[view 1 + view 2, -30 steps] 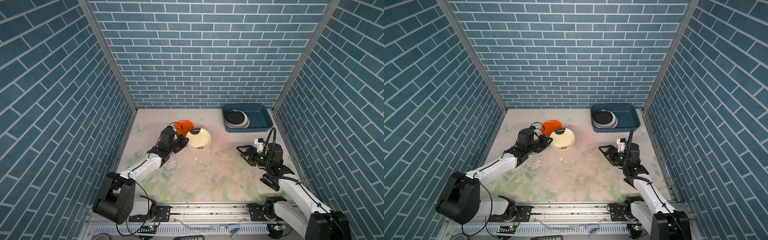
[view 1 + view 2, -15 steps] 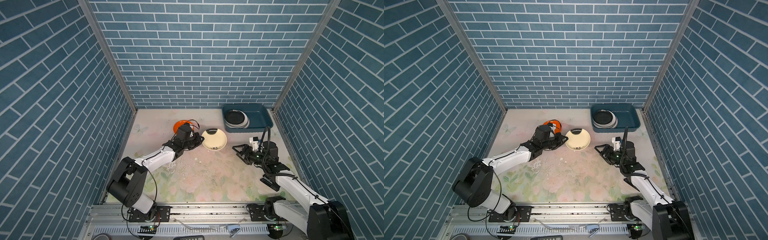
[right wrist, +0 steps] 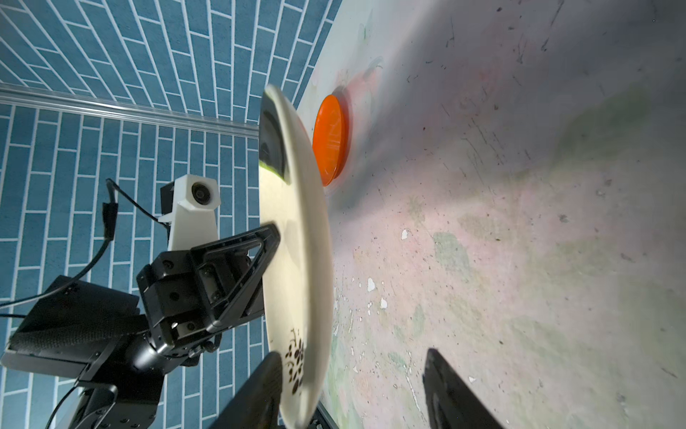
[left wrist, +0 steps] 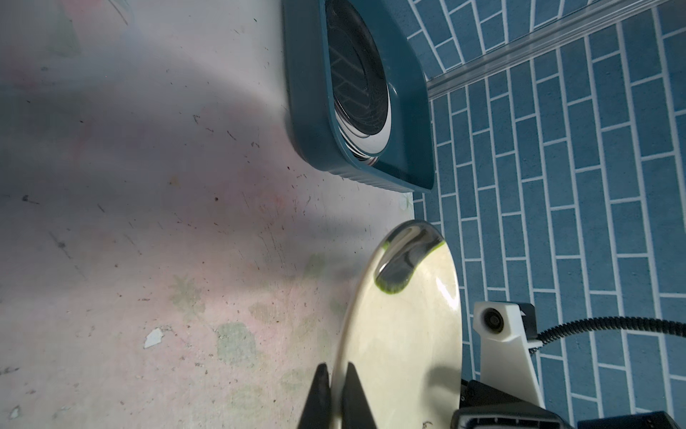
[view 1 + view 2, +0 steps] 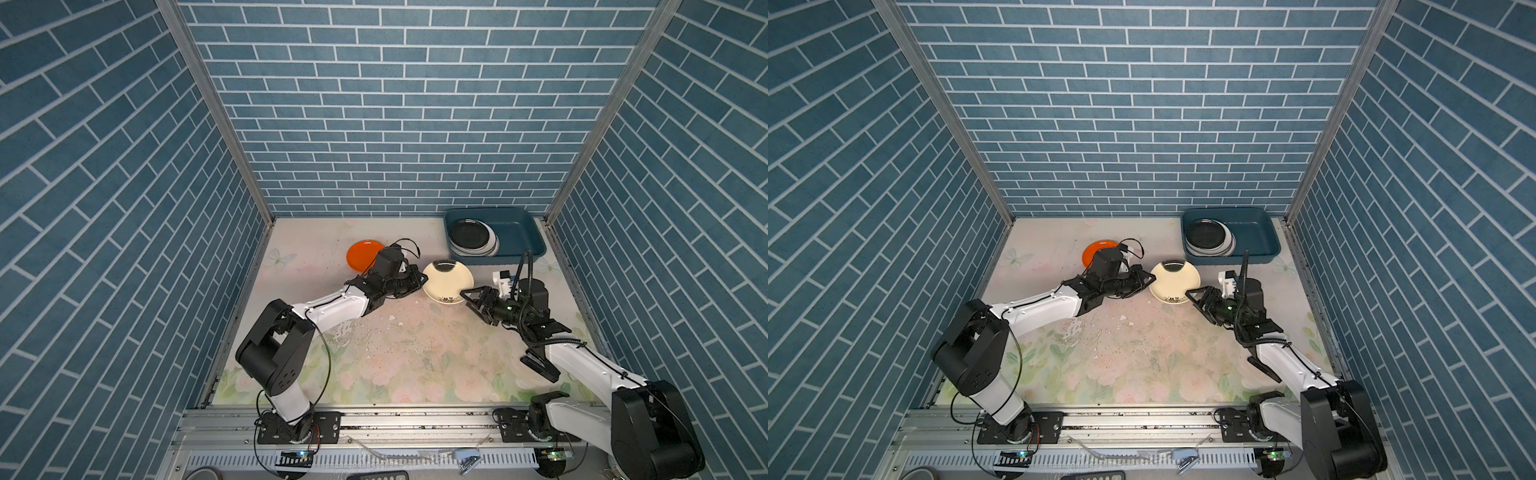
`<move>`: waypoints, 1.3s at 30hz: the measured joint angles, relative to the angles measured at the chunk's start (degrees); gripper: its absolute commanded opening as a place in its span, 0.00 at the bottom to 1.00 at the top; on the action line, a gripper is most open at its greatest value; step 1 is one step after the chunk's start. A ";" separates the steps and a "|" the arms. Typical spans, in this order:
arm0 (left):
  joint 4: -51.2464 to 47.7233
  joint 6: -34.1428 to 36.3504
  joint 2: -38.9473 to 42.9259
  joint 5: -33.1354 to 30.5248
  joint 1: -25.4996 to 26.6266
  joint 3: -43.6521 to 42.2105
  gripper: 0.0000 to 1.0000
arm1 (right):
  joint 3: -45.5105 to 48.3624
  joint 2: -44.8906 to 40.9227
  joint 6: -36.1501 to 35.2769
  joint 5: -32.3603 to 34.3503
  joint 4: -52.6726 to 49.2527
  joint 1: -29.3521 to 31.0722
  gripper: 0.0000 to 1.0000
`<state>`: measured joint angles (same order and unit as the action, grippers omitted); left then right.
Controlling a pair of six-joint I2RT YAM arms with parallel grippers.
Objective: Place the plates into the plastic bin on the countertop
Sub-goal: 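Carry the cream plate upright toward the right gripper with the left gripper, then grasp the cream plate's rim with the right gripper while the left gripper releases, then lower the cream plate into the teal bin with the right gripper while the left retreats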
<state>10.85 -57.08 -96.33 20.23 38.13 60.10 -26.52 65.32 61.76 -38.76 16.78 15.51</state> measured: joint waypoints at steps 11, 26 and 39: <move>-1.07 0.79 1.73 -1.31 2.21 -0.44 0.06 | -3.04 2.95 3.32 1.14 2.38 0.07 0.00; -8.55 9.40 12.85 -11.02 2.38 -1.68 1.00 | -11.78 3.82 -1.79 3.74 -7.54 -3.63 0.00; -11.06 14.84 26.77 -23.02 2.27 -12.92 0.99 | -37.24 10.12 -21.03 19.74 -32.28 -7.37 0.00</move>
<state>-0.21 -42.24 -69.56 -2.79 40.40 47.18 -63.77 75.44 40.73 -19.03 -15.51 8.14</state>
